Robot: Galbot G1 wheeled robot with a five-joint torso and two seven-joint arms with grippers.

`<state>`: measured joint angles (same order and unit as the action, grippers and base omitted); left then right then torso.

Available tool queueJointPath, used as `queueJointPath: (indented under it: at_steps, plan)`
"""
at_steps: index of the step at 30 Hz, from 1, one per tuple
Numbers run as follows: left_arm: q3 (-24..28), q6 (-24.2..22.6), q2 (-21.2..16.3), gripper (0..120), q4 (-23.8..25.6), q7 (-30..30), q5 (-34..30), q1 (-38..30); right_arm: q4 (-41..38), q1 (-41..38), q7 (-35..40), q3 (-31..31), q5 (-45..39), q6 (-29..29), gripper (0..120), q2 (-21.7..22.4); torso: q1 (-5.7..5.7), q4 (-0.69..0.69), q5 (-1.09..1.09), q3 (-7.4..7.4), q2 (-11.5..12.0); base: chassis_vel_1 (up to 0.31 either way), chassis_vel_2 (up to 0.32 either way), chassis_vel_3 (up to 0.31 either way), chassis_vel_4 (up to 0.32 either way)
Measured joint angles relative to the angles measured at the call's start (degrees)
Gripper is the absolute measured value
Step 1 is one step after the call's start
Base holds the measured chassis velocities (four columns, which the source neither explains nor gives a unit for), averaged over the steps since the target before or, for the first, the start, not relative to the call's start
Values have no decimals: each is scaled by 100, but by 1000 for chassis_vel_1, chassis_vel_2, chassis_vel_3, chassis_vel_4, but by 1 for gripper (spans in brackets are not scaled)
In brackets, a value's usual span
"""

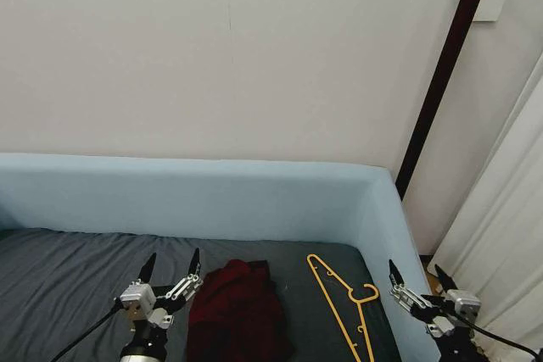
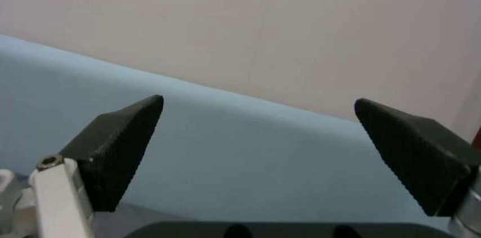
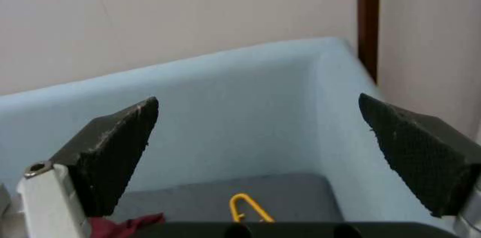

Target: Pick up the clothes from the sofa and hang them on the clothes hanger.

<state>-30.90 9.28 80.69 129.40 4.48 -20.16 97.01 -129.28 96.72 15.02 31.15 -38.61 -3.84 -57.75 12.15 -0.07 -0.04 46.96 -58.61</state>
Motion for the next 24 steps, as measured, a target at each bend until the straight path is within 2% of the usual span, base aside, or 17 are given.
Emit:
queueJointPath:
  at_steps: [2,5,6,7,11,12,17,18,21,24]
  plan:
    - [-20,36,12,100,-16,13,60,17,49,-100,-4,-46,-234,49,100,100,0,-1,0,0,0,0,0,0,0]
    - [-125,115,87,100,-36,112,183,105,400,-883,74,-567,-1561,289,100,395,0,1,-1,0,0,0,0,0,0]
    - [-176,122,130,100,-10,166,182,126,623,-1205,98,-869,-1833,304,100,367,0,2,-1,0,1,0,0,0,0]
    - [-176,122,130,100,-10,166,182,126,623,-1205,98,-869,-1833,304,100,367,0,2,-1,0,1,0,0,0,0]
    - [-293,282,295,100,91,345,208,238,1341,-2185,56,-1888,-2551,499,100,124,1,0,-2,0,1,0,0,0,0]
    - [-293,282,295,100,91,345,208,238,1341,-2185,56,-1888,-2551,499,100,124,1,0,-2,0,1,0,0,0,0]
    - [-181,367,486,100,206,423,471,367,2925,-3415,-192,-3131,-2806,515,100,-346,1,1,-1,1,1,0,0,0,0]
    - [-181,367,486,100,206,423,471,367,2925,-3415,-192,-3131,-2806,515,100,-346,1,1,-1,1,1,0,0,0,0]
    - [-175,404,561,100,205,432,699,375,3585,-3868,115,-3531,-2729,721,100,-768,1,0,-1,0,1,0,0,0,0]
    - [-187,436,569,100,152,438,806,382,3808,-4089,565,-3680,-2784,981,100,-1014,1,-1,-2,1,1,0,0,0,0]
